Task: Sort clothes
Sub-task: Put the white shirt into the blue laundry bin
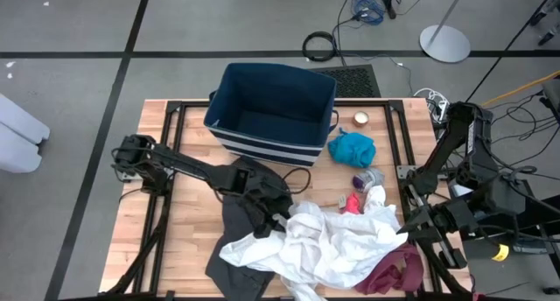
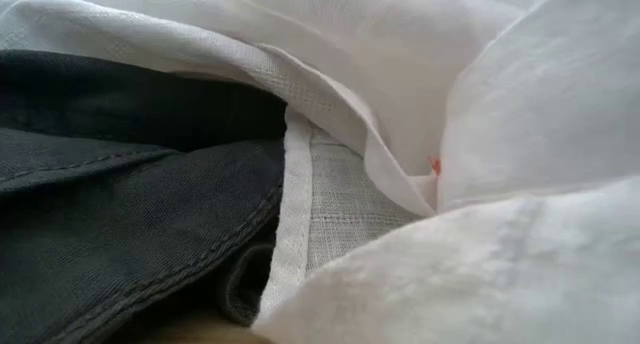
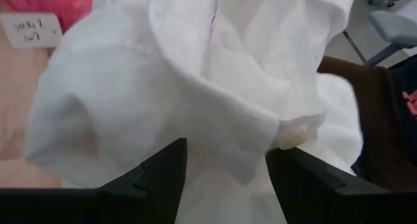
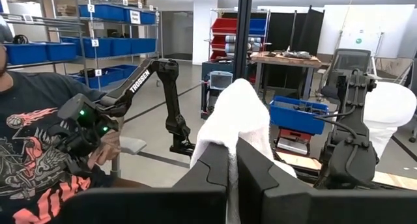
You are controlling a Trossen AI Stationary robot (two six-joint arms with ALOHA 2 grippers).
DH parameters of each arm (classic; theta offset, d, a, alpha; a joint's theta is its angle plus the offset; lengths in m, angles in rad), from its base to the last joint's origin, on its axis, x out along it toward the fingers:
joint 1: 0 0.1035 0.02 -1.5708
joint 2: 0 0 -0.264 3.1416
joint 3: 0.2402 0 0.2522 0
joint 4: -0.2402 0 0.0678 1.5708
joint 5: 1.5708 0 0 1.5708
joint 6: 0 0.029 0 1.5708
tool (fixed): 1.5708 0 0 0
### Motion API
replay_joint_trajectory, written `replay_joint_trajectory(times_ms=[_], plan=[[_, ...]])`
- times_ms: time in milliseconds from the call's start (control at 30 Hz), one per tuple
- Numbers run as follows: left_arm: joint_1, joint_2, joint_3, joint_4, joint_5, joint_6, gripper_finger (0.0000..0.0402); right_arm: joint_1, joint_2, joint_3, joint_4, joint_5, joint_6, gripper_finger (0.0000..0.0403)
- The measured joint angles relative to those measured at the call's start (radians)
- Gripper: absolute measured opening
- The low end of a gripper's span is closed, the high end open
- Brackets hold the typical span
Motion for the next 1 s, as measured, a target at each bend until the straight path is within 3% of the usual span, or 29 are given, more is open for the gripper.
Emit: replay_joint_trajectory(times_ms=[100,267,300,433,633,700,800,1000], plan=[[-0.012,-0.002,0.002,0.007,-0.001,0.0,0.0175,0.0,0.0,0.0,0.002,0.0,-0.01,0.0],[-0.033,-0.001,0.022,-0.017,0.0,-0.008,0.0032,0.0,-0.001,0.0,0.006,0.0,-0.029,0.0],[-0.035,-0.002,0.029,-0.023,0.0,-0.01,0.0018,0.0,-0.001,0.0,0.007,0.002,-0.031,0.0],[-0.043,-0.045,0.067,-0.06,-0.02,0.001,0.0009,-0.003,-0.002,0.0,0.016,0.043,-0.049,0.0],[-0.052,-0.213,0.179,-0.238,-0.212,0.09,0.0005,-0.011,-0.002,-0.001,0.156,0.375,-0.236,0.0],[-0.059,-0.281,0.214,-0.266,-0.297,0.12,0.0005,-0.041,-0.002,-0.001,0.251,0.43,-0.346,0.0],[-0.074,-0.377,0.262,-0.262,-0.42,0.156,0.0004,-0.111,-0.001,-0.001,0.41,0.376,-0.507,0.0],[-0.089,-0.505,0.382,-0.249,-0.609,0.239,0.0004,-0.268,0.004,-0.001,0.733,0.133,-0.766,0.0]])
